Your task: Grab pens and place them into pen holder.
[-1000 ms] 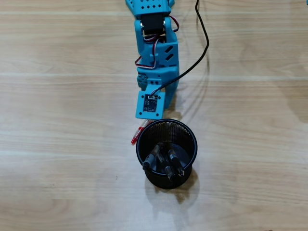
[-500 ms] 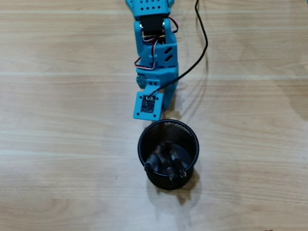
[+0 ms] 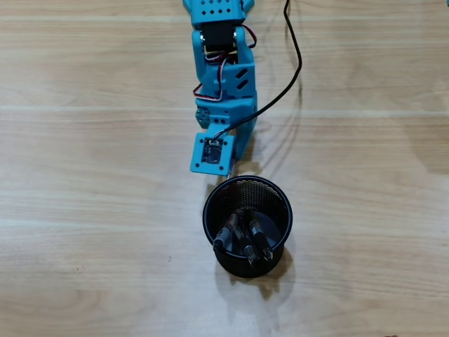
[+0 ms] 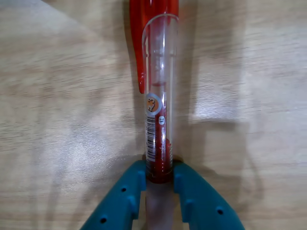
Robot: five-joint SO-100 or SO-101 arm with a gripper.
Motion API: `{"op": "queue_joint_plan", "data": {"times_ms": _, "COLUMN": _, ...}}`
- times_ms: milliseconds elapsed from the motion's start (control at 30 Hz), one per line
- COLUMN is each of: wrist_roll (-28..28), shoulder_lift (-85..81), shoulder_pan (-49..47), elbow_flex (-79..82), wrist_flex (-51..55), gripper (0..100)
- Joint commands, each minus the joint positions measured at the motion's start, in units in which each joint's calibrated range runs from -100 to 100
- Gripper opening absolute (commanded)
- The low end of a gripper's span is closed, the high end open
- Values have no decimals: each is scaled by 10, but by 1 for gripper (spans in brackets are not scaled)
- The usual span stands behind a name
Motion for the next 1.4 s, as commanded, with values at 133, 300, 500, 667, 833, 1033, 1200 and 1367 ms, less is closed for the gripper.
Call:
{"op": "queue_joint_plan", "data": {"times_ms": 133, "wrist_roll": 43, "shoulder_lift": -43, "shoulder_pan": 54, "elbow_flex": -37, "wrist_flex": 1, "gripper": 2}}
{"op": "queue_joint_plan", "data": {"times_ms": 300, "wrist_roll": 95, "shoulder_lift": -99, "shoulder_pan": 80, "elbow_flex": -85, "wrist_flex": -7, "gripper": 2}}
{"op": "queue_joint_plan", "data": {"times_ms": 500, "wrist_roll": 135, "shoulder_lift": -182, "shoulder_pan": 72, "elbow_flex": -43, "wrist_flex": -204, "gripper": 2}}
{"op": "queue_joint_plan", "data": {"times_ms": 667, "wrist_roll": 144, "shoulder_lift": -221, "shoulder_pan": 50, "elbow_flex": 61, "wrist_flex": -460, "gripper": 2}}
{"op": "queue_joint_plan", "data": {"times_ms": 833, "wrist_roll": 144, "shoulder_lift": -229, "shoulder_pan": 24, "elbow_flex": 168, "wrist_flex": -754, "gripper": 2}}
{"op": "queue_joint_plan", "data": {"times_ms": 1033, "wrist_roll": 144, "shoulder_lift": -222, "shoulder_pan": -8, "elbow_flex": 163, "wrist_flex": -905, "gripper": 2}}
{"op": "queue_joint_plan", "data": {"times_ms": 1200, "wrist_roll": 145, "shoulder_lift": -216, "shoulder_pan": -25, "elbow_flex": 93, "wrist_flex": -847, "gripper": 2}}
{"op": "queue_joint_plan", "data": {"times_ms": 1367, "wrist_roll": 145, "shoulder_lift": -167, "shoulder_pan": -39, "elbow_flex": 37, "wrist_flex": -833, "gripper": 2}}
